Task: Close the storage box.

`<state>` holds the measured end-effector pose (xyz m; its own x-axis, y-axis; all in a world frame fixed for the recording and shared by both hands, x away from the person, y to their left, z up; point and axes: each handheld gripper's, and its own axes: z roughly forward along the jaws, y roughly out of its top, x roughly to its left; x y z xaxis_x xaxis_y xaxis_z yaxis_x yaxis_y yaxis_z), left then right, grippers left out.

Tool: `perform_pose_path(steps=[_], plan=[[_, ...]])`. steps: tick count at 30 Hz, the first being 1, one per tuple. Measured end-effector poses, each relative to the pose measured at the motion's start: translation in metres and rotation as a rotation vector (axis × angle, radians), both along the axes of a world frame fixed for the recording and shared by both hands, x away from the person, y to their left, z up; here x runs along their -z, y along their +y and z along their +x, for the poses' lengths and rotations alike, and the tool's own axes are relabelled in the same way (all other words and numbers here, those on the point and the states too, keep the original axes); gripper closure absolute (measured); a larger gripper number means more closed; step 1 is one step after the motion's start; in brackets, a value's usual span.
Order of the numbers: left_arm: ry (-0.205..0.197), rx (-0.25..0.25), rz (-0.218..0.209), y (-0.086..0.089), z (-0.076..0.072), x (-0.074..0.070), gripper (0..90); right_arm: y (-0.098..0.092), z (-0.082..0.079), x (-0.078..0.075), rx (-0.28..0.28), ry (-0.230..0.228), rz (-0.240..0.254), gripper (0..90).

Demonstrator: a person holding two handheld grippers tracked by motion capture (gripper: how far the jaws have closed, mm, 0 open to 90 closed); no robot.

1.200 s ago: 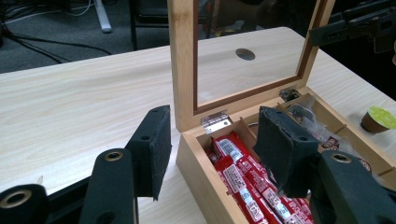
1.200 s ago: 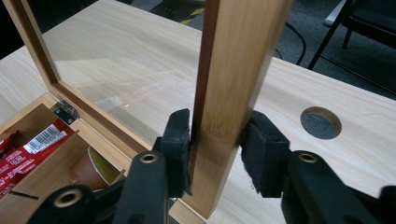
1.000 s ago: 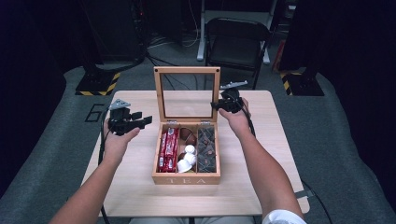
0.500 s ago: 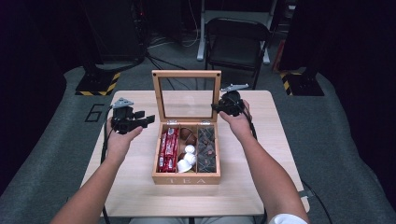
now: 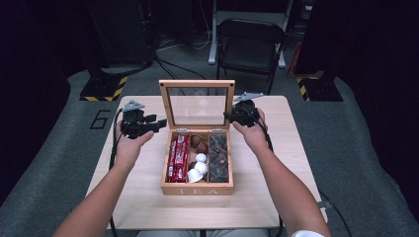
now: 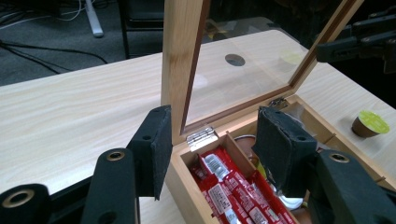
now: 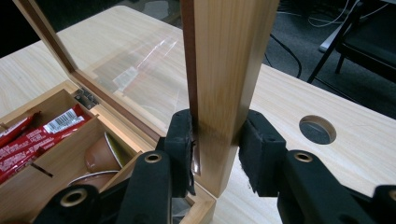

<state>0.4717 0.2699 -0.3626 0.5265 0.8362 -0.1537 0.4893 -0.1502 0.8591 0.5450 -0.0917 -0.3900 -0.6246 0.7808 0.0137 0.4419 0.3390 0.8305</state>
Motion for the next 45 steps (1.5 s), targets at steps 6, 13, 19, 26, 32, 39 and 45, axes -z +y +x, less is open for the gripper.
perform_pose_path(steps=[6,13,19,26,32,39,45], plan=[[-0.004,0.023,0.011,-0.007,0.005,-0.004,48.8,0.0,-0.006,-0.001,-0.01,-0.01,-0.025,65.3],[-0.014,0.033,0.025,-0.012,0.015,-0.012,51.2,0.001,-0.012,0.0,-0.01,-0.025,-0.035,65.1],[-0.018,0.035,0.037,-0.016,0.023,-0.018,55.4,0.001,-0.013,0.001,-0.004,-0.045,-0.045,65.3],[-0.029,0.009,0.057,-0.019,0.021,-0.021,54.8,0.002,-0.012,0.001,0.004,-0.043,-0.032,65.3],[-0.03,-0.018,0.054,-0.017,0.022,-0.024,55.7,0.002,-0.013,0.001,0.011,-0.045,-0.028,65.3],[-0.046,-0.024,0.023,-0.013,0.027,-0.03,55.2,0.001,-0.016,0.001,0.003,-0.047,-0.033,65.2],[-0.065,-0.023,0.029,-0.016,0.026,-0.035,60.7,0.001,-0.019,0.002,-0.003,-0.058,-0.035,65.1]])
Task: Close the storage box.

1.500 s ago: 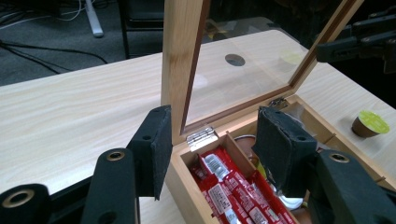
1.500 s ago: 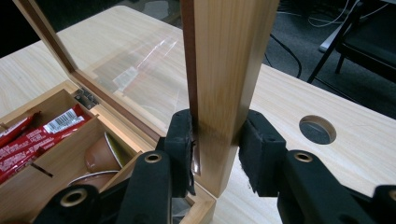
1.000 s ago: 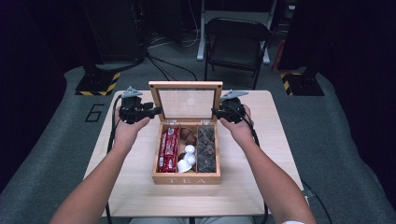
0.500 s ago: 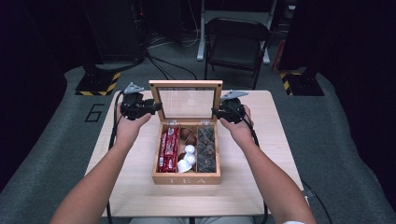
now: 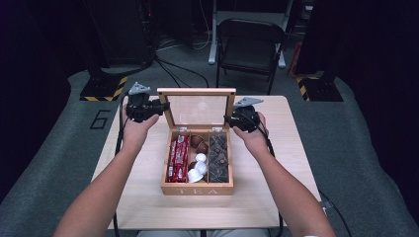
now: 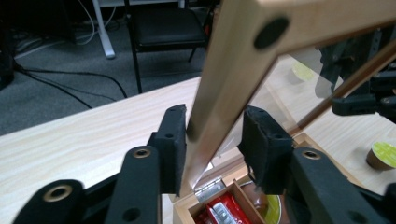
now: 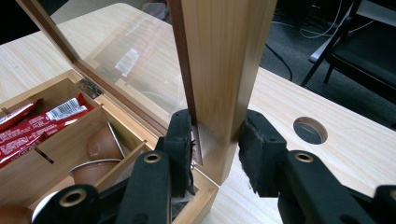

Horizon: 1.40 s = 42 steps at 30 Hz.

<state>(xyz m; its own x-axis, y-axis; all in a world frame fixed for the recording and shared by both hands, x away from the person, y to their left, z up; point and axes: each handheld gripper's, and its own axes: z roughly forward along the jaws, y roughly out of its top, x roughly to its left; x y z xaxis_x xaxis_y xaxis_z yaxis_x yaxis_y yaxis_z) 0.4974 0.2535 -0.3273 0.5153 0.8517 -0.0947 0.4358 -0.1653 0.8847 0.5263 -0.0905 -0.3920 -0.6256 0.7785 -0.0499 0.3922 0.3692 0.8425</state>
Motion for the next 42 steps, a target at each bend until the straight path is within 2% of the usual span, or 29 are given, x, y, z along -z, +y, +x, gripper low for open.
perform_pose_path(steps=[3,7,11,15,26,30,32,37,42], plan=[[-0.016,0.007,0.003,0.001,-0.002,-0.002,61.8,-0.001,-0.001,0.001,0.001,0.0,0.008,64.8],[-0.022,0.035,0.034,0.003,-0.006,-0.002,62.3,-0.002,-0.002,0.001,0.006,0.02,0.034,63.2],[-0.027,0.046,0.032,0.004,-0.012,0.0,62.2,-0.004,-0.004,0.0,-0.004,0.028,0.071,57.3],[-0.032,0.053,0.028,0.005,-0.019,0.002,61.9,-0.006,-0.009,-0.004,-0.012,0.025,0.097,55.8],[-0.025,0.075,0.039,0.006,-0.036,0.008,61.1,-0.012,-0.034,-0.021,-0.053,0.012,0.123,52.1],[-0.016,0.077,0.017,0.008,-0.043,0.012,60.3,-0.015,-0.044,-0.024,-0.064,0.023,0.118,52.0],[-0.016,0.078,0.004,0.008,-0.046,0.014,59.8,-0.016,-0.05,-0.026,-0.07,0.007,0.117,52.0],[-0.014,0.087,0.011,0.009,-0.055,0.019,59.3,-0.018,-0.063,-0.033,-0.089,-0.003,0.161,51.4],[-0.014,0.095,0.014,0.009,-0.063,0.024,58.9,-0.021,-0.072,-0.037,-0.108,-0.013,0.167,51.4]])
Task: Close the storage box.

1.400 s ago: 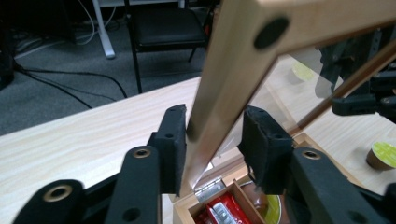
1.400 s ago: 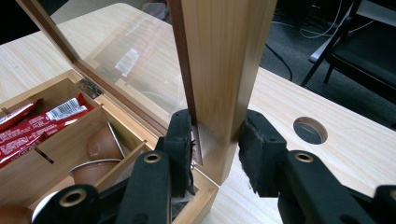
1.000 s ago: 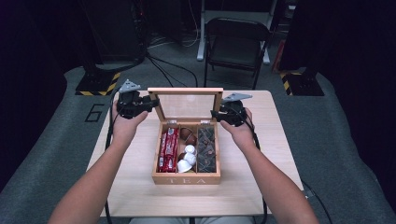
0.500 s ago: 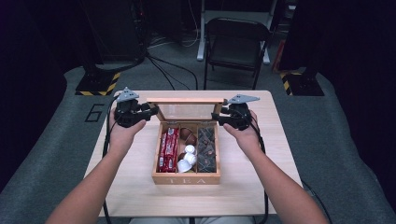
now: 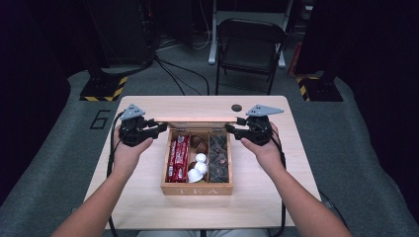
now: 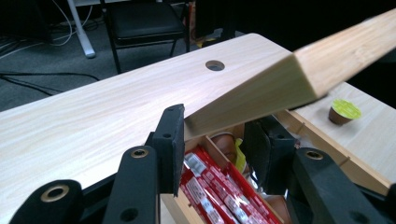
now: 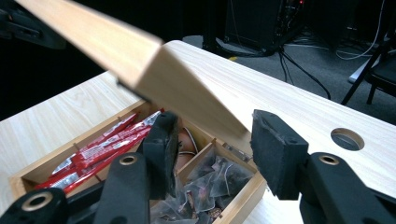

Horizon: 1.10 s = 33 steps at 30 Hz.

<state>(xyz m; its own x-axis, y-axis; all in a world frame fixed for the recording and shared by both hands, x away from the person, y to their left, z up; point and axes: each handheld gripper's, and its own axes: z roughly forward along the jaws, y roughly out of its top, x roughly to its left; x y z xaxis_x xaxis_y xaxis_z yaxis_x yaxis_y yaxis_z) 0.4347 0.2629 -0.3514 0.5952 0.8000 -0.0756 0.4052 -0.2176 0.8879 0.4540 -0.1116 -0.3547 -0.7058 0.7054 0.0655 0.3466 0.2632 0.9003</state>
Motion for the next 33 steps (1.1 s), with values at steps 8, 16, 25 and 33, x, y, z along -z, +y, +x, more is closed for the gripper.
perform_pose_path(steps=[8,16,25,33], plan=[[0.006,0.013,0.009,0.001,-0.008,0.005,58.5,-0.002,-0.013,0.0,-0.018,-0.006,0.013,51.5],[0.025,0.013,0.002,0.002,-0.014,0.01,58.1,-0.003,-0.023,-0.001,-0.033,-0.007,0.001,53.1],[0.027,0.025,0.007,0.002,-0.026,0.018,56.2,-0.004,-0.036,0.007,-0.035,-0.003,-0.017,53.9],[0.001,0.03,0.039,0.0,-0.042,0.026,53.8,-0.004,-0.048,0.02,-0.038,-0.015,-0.025,52.8]])
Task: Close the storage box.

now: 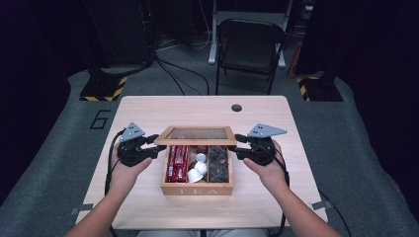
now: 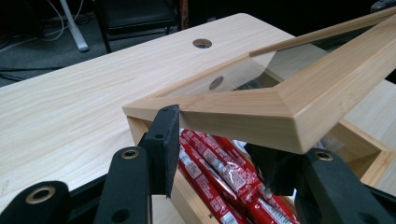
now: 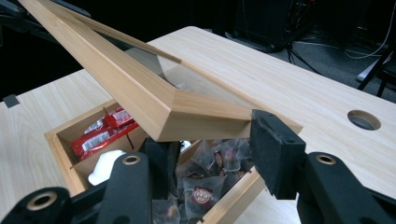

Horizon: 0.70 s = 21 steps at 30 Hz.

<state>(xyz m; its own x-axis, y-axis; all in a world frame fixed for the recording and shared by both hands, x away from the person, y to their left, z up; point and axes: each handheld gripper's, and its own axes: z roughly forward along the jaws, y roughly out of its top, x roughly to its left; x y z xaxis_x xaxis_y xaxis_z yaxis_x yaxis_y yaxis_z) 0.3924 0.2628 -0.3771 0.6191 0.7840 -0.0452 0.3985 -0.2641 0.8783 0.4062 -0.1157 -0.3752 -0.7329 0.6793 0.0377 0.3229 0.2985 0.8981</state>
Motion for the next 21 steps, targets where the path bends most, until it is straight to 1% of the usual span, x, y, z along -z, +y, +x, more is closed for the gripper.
perform_pose_path(steps=[4,6,7,11,13,17,20,21], plan=[[-0.002,-0.005,-0.013,0.0,-0.005,0.006,53.5,0.0,-0.004,0.005,0.003,0.003,-0.003,52.2],[0.004,-0.002,-0.014,0.001,-0.007,0.01,53.3,0.0,-0.006,0.008,0.006,0.007,-0.004,51.8],[0.005,0.0,-0.013,0.001,-0.008,0.011,53.3,0.0,-0.007,0.01,0.003,0.003,-0.009,51.6],[0.01,0.006,-0.011,0.001,-0.013,0.018,53.4,0.0,-0.013,0.018,0.007,0.015,-0.001,50.6],[0.008,0.008,-0.004,0.001,-0.016,0.021,53.3,0.0,-0.015,0.022,0.011,0.02,0.005,50.5],[0.013,0.01,-0.017,0.002,-0.02,0.029,53.2,0.0,-0.019,0.029,0.014,0.015,-0.008,50.6],[0.016,0.012,-0.021,0.002,-0.022,0.035,53.1,0.0,-0.023,0.035,0.021,0.029,0.005,50.6],[0.015,0.013,-0.026,0.002,-0.023,0.037,53.0,0.0,-0.024,0.037,0.017,0.026,0.007,50.5]])
